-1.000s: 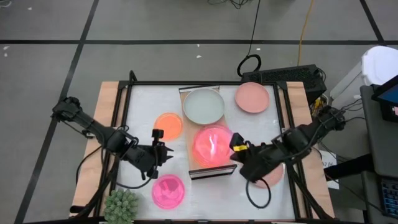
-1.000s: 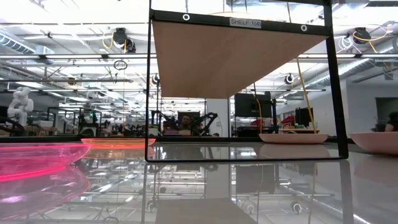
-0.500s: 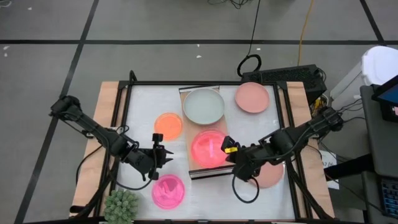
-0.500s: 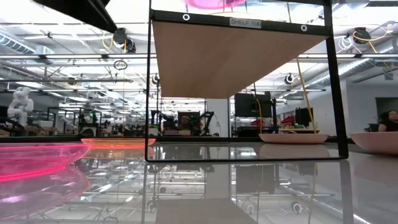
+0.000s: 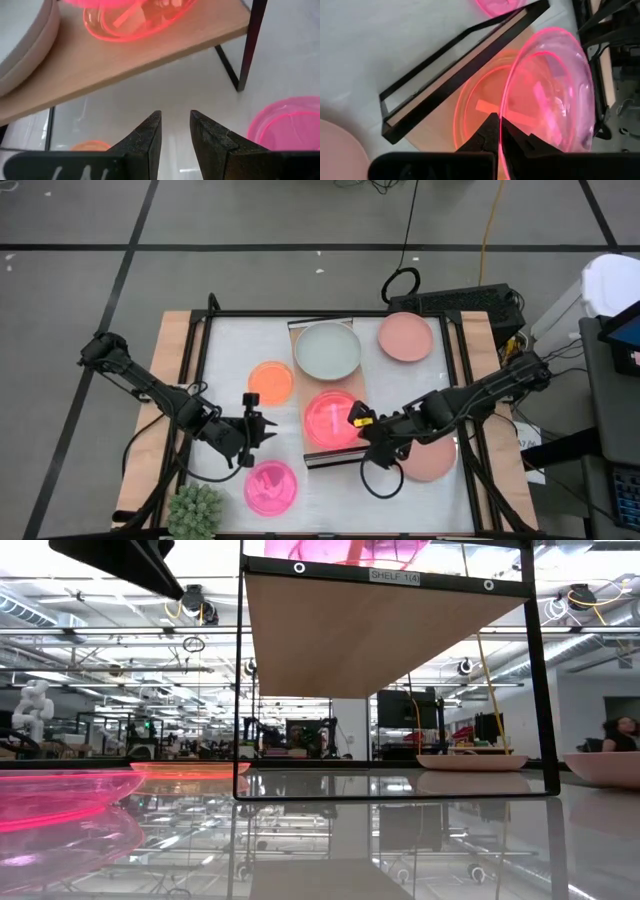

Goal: Place and stack plates onto a shelf
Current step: Stack the right pink plate on the orange plate on the shelf

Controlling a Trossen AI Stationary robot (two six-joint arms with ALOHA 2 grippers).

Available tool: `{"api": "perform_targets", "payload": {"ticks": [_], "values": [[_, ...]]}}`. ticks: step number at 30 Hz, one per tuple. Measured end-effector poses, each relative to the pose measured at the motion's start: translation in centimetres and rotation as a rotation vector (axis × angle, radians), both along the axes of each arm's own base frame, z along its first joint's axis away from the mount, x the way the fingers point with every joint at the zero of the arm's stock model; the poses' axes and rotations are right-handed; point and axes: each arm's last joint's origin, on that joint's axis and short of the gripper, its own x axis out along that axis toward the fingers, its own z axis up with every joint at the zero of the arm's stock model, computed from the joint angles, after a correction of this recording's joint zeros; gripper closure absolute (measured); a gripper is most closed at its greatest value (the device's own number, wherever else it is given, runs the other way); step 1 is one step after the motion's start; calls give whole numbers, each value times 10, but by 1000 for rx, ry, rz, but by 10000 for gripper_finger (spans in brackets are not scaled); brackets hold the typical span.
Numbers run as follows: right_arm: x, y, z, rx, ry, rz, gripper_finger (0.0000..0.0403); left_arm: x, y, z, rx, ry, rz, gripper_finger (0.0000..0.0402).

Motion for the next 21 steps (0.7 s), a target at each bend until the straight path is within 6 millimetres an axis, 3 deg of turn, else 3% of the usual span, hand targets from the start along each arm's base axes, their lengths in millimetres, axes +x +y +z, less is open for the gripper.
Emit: {"api": "perform_targets", "payload": {"ticks": [14, 21], "values": [[3, -11, -21, 18, 62, -16, 403, 1, 0, 1, -6, -10, 0, 293], [3, -12, -23, 19, 68, -29, 403, 1, 0, 1, -9, -9, 1, 293]]}}
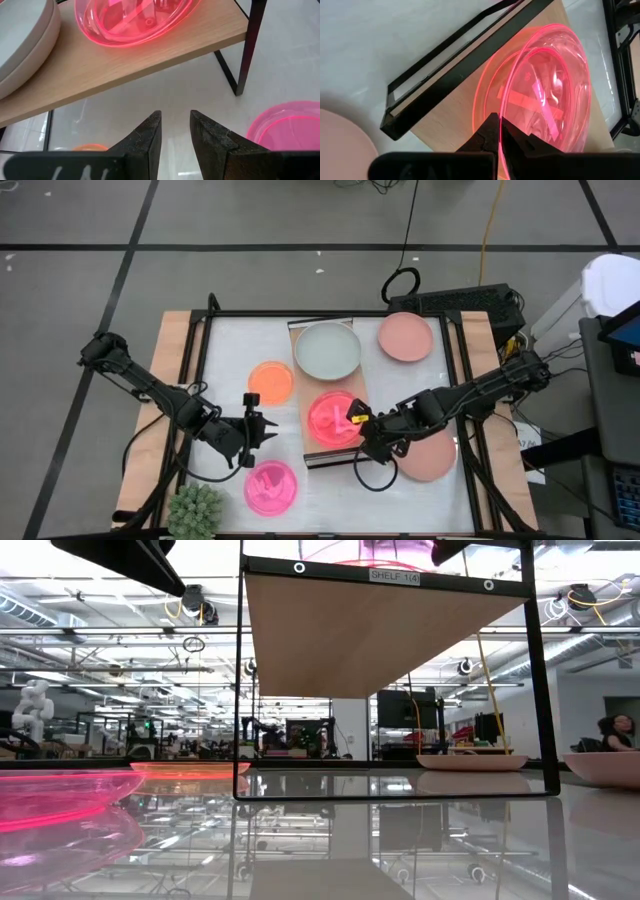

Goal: Place and stack plates onto a shelf
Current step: Stack the right pink plate on the orange plate on the shelf, then stack the pink plate on the pink plate on the shelf

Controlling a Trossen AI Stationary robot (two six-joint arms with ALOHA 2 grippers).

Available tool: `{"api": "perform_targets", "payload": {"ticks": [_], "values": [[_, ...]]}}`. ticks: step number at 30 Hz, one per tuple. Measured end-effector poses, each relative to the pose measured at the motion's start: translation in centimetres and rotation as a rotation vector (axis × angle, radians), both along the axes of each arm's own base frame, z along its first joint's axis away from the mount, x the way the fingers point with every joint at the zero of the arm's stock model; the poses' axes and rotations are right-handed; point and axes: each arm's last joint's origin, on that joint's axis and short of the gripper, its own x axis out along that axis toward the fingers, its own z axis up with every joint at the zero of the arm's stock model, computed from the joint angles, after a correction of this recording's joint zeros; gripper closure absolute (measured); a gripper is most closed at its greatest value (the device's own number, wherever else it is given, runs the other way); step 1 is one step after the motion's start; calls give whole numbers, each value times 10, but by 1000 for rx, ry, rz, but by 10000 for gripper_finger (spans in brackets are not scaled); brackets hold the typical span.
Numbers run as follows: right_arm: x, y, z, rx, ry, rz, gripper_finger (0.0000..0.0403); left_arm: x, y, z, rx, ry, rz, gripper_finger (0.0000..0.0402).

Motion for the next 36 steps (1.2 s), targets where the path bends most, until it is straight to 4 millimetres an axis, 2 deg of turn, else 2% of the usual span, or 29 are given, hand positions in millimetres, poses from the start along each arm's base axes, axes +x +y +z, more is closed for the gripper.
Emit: {"api": "perform_targets", "payload": {"ticks": [6, 14, 29, 36], "values": [[0, -1, 0, -1, 1, -7, 403, 0, 0, 0, -2, 1, -1, 293], [-4, -5, 5, -1, -21, -99, 399, 0, 0, 0, -3, 1, 0, 293], [-26, -11, 39, 213, -139, -173, 326, 0, 0, 0, -6, -3, 0, 293], [-33, -12, 45, 292, -151, -249, 312, 0, 0, 0, -7, -4, 0, 293]]}}
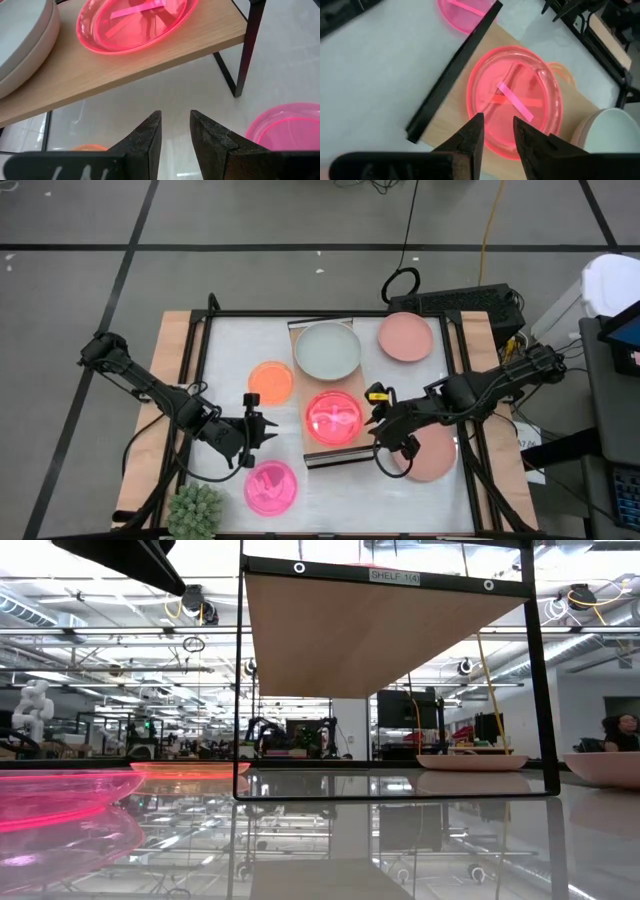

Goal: Place and stack plates onto a shelf
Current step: Stack the pink plate on the pink plate on the shelf

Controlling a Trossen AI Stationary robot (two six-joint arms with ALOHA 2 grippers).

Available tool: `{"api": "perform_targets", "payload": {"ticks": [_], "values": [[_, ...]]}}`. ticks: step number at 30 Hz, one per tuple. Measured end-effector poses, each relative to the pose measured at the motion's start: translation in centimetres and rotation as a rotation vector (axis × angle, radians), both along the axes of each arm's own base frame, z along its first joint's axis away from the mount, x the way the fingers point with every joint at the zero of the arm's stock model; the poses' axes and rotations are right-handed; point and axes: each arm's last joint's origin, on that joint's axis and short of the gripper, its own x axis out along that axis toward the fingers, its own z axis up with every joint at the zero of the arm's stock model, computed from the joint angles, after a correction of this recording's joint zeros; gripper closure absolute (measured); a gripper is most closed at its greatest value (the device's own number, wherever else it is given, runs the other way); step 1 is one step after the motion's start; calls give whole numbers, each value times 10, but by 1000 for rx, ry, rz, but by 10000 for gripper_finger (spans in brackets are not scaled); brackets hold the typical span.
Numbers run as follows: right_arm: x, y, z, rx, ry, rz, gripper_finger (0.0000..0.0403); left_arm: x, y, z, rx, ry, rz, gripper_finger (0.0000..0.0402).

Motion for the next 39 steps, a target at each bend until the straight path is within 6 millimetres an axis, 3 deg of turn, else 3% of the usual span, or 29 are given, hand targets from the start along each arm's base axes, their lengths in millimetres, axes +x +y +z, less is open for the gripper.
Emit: {"api": "perform_targets", "payload": {"ticks": [16, 39], "values": [[-17, 9, -6, 241, 146, -357, 314, -1, 0, -1, -27, 20, 3, 293], [-41, 42, -53, 282, 282, -481, 314, -1, -1, -1, -56, 25, 3, 293]]}}
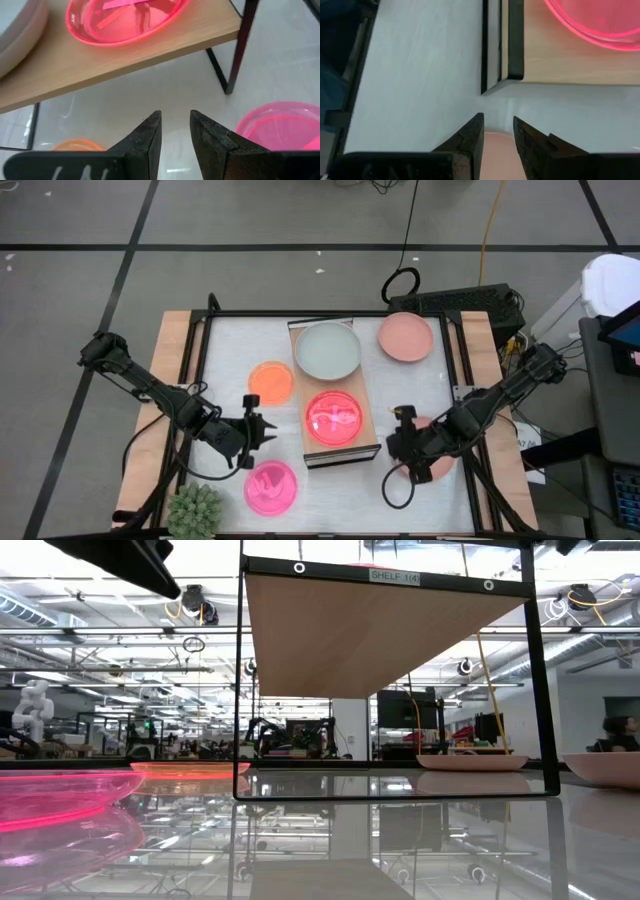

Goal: Place and stack plates onto a shelf
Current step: Stack the pink plate on the pink plate on the shelf

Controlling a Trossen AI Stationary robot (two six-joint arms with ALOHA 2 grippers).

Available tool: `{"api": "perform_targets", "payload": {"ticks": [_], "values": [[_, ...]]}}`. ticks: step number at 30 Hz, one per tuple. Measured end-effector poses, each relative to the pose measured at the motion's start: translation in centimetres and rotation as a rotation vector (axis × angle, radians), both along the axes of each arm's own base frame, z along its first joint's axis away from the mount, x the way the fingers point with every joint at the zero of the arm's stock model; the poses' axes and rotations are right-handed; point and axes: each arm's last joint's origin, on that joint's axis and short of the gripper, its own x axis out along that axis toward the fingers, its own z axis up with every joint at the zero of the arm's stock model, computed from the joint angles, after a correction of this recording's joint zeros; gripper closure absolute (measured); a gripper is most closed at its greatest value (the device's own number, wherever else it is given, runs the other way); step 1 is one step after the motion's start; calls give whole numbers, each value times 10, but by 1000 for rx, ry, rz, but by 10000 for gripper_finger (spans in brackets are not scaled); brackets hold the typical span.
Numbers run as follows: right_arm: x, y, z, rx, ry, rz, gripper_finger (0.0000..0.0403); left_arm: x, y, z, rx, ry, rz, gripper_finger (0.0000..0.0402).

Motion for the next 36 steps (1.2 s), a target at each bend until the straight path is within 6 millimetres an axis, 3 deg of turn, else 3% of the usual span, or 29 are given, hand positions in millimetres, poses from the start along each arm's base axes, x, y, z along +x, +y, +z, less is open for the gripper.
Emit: {"api": "perform_targets", "payload": {"ticks": [15, 25, 36], "values": [[-11, 15, -1, -17, -44, -48, 314, -1, -1, -1, -50, 17, -10, 293], [-12, 17, -1, -28, -58, -56, 314, -1, -7, -3, -185, 95, -98, 293], [-11, 16, 0, -52, -88, -96, 314, -5, -15, -5, -192, 105, -115, 293]]}}
